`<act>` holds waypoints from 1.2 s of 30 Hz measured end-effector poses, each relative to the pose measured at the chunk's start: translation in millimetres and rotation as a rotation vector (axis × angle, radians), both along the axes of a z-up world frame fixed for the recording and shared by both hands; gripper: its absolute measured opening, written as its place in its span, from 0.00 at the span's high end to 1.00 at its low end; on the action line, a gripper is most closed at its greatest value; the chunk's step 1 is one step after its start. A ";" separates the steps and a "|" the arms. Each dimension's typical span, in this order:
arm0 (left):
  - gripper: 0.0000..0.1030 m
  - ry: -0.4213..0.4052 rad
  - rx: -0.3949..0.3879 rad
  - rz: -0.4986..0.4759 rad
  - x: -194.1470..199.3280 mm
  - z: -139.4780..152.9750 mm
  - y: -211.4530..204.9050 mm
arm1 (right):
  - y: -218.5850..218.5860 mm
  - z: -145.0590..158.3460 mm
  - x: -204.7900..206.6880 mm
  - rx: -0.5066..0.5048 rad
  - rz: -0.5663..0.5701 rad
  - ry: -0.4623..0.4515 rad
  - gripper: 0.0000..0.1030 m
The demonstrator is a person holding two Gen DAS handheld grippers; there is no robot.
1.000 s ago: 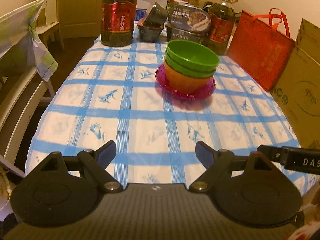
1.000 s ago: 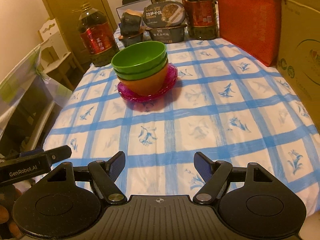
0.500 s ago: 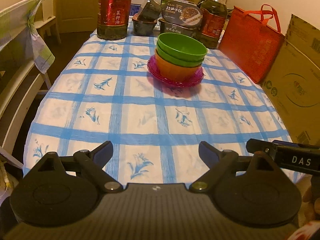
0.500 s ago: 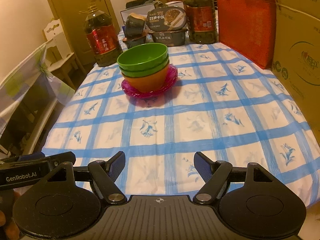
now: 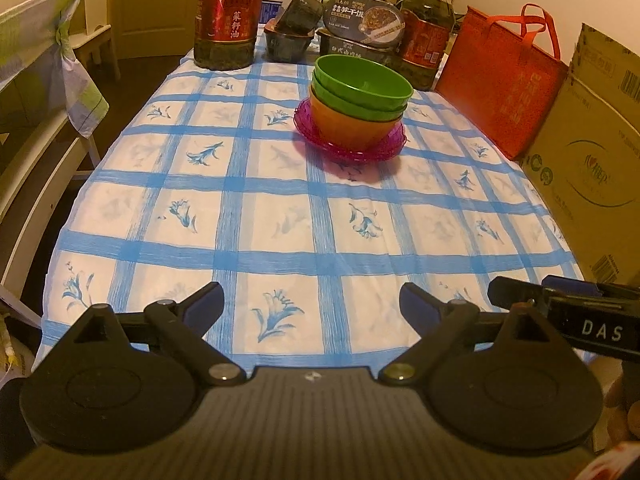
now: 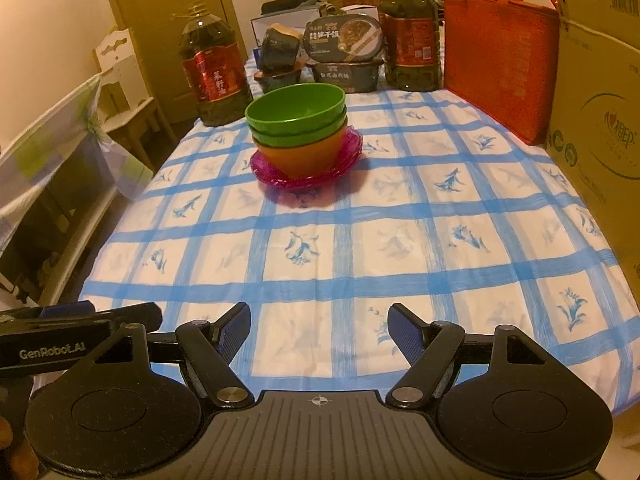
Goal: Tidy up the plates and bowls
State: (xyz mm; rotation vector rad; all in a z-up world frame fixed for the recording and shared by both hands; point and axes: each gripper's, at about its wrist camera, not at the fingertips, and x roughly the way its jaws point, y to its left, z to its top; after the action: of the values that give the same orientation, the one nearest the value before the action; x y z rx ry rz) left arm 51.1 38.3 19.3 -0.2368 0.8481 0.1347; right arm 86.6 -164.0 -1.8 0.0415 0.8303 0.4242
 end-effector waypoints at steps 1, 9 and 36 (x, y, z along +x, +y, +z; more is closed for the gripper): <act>0.09 0.001 0.002 -0.001 -0.3 -0.7 -0.9 | -0.2 -0.9 -0.3 -0.002 0.000 0.002 0.27; 0.09 0.001 0.010 -0.012 -2.3 -1.5 -7.0 | -4.1 -4.7 0.3 -0.005 -0.014 0.010 0.27; 0.07 0.003 0.009 -0.017 -2.2 -0.8 -10.4 | -6.9 -5.8 1.0 -0.005 -0.017 0.012 0.27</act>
State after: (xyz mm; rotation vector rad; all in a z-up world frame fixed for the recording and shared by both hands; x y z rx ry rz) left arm 48.9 28.0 18.5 -0.2211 0.8525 0.1230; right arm 87.6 -170.9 -7.6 0.0463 0.8427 0.4057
